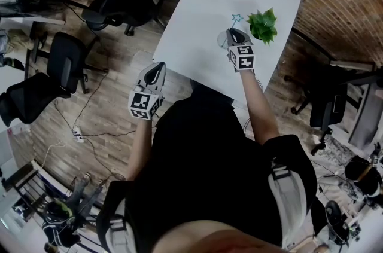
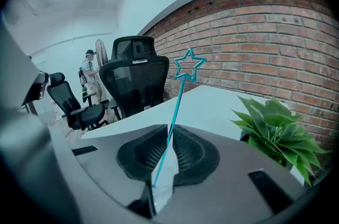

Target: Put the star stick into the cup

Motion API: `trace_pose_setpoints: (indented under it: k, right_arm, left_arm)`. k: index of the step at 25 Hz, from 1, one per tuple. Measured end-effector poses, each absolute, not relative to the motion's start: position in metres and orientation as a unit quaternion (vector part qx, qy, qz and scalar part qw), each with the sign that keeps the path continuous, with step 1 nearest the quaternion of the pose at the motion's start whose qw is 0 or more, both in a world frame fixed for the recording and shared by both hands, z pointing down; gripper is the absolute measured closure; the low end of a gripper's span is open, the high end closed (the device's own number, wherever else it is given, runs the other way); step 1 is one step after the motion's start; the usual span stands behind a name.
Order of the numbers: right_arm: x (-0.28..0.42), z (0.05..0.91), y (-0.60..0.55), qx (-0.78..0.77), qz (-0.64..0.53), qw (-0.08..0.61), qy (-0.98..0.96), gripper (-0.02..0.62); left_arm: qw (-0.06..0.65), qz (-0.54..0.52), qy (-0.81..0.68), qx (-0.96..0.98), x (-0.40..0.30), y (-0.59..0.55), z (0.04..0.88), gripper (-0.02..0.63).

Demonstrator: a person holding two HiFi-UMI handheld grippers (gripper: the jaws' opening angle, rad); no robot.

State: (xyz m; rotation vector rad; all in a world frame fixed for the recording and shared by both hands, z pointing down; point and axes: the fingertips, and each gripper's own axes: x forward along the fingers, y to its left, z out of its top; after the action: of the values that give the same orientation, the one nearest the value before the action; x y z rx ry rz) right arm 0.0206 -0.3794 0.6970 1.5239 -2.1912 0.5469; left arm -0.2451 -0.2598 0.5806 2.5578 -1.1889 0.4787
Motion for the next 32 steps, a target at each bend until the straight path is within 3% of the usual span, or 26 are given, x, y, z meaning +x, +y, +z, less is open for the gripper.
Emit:
trace_pose_setpoints:
  k: [6, 11, 19, 22, 27, 32]
  right_arm:
    - [0.019, 0.702, -0.38, 0.535, 0.206, 0.204, -0.794, 0.557]
    - [0.018, 0.708, -0.372, 0.531, 0.213, 0.208, -0.794, 0.511]
    - [0.02, 0.71, -0.352, 0.525, 0.218, 0.215, -0.794, 0.508]
    - [0.026, 0.705, -0.347, 0.521, 0.227, 0.206, -0.796, 0.521]
    - [0.037, 0.69, -0.33, 0.517, 0.22, 0.192, -0.805, 0.597]
    - [0.051, 0.668, -0.31, 0.513, 0.228, 0.166, -0.811, 0.597]
  left_arm:
    - [0.139, 0.161, -0.412, 0.886, -0.242, -0.256, 0.58, 0.583]
    - [0.135, 0.159, -0.412, 0.887, -0.24, -0.254, 0.577, 0.583]
    - [0.133, 0.157, -0.412, 0.888, -0.233, -0.248, 0.576, 0.583]
    - [0.131, 0.157, -0.405, 0.891, -0.225, -0.246, 0.575, 0.583]
    - [0.126, 0.156, -0.39, 0.899, -0.205, -0.243, 0.572, 0.583]
    - [0.121, 0.152, -0.375, 0.906, -0.179, -0.237, 0.566, 0.583]
